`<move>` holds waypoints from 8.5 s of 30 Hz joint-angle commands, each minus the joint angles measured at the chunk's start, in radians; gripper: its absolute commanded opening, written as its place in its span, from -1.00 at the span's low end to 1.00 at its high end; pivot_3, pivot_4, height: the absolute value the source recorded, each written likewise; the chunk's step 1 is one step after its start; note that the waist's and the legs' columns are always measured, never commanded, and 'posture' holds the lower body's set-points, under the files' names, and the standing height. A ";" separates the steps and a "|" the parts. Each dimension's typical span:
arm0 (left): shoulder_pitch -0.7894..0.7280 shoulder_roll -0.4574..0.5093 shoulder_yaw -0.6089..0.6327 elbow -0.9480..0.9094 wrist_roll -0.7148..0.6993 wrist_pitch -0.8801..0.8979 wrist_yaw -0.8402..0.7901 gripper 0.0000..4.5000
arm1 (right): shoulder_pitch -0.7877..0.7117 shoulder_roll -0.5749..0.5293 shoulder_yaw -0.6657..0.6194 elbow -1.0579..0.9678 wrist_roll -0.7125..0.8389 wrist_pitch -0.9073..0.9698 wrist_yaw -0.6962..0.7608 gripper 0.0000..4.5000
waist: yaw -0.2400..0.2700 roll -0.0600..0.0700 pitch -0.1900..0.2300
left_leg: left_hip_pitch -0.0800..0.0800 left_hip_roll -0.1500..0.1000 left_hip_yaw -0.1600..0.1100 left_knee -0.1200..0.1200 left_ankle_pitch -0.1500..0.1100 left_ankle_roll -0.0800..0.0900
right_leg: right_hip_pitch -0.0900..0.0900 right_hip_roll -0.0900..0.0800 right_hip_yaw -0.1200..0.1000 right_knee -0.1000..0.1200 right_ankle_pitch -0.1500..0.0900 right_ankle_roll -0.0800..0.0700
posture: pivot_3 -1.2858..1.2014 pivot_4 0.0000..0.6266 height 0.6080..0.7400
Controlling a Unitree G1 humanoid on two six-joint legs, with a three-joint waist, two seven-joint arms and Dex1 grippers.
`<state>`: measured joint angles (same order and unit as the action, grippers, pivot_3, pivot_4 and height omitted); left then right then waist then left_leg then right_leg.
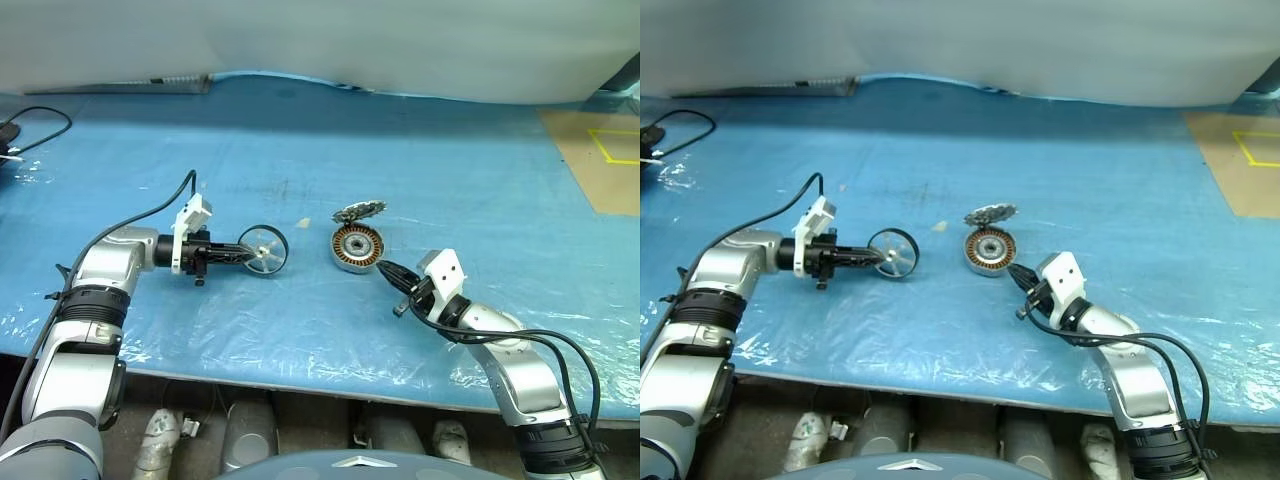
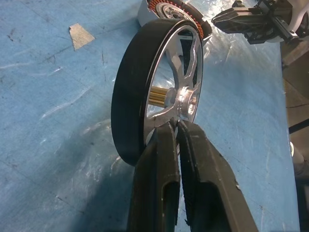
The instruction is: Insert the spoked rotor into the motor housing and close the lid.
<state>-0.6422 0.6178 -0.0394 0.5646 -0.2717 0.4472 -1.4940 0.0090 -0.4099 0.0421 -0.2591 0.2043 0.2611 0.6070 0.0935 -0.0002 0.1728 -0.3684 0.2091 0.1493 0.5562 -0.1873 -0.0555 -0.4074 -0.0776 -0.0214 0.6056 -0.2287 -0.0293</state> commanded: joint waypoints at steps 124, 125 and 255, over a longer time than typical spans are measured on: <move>-0.400 -0.390 -0.323 0.134 0.322 -0.352 0.272 -0.40 | 0.073 0.043 0.010 0.010 -0.024 -0.171 -0.031 -1.00 | 0.003 0.001 -0.001 | -0.002 0.000 -0.001 0.005 0.002 0.003 | 0.001 0.000 0.000 0.001 0.000 0.001 | 0.03 -0.52 1.00; -0.401 -0.390 -0.323 0.139 0.325 -0.355 0.271 -0.40 | 0.072 0.044 0.010 0.012 -0.025 -0.171 -0.032 -1.00 | 0.003 0.001 -0.001 | -0.002 0.000 -0.001 0.005 0.002 0.003 | 0.001 0.000 0.000 0.001 0.000 0.001 | 0.03 -0.52 1.00; 0.547 -0.403 -0.059 -0.542 -0.023 -0.535 0.679 -0.99 | -0.428 0.160 0.079 0.161 0.036 0.279 0.125 -1.00 | -0.025 0.002 0.001 | 0.000 0.006 0.003 0.007 0.000 0.001 | -0.001 0.003 0.001 0.004 0.000 -0.001 | 0.03 -0.52 1.00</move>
<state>-0.0863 0.2088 -0.0980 0.0733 -0.2774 -0.1023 -0.8199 -0.4144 -0.2415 0.1297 -0.0332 0.2115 0.5442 0.7301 0.0683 0.0021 0.1735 -0.3686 0.2148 0.1527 0.5627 -0.1875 -0.0549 -0.4085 -0.0745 -0.0202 0.6096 -0.2283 -0.0304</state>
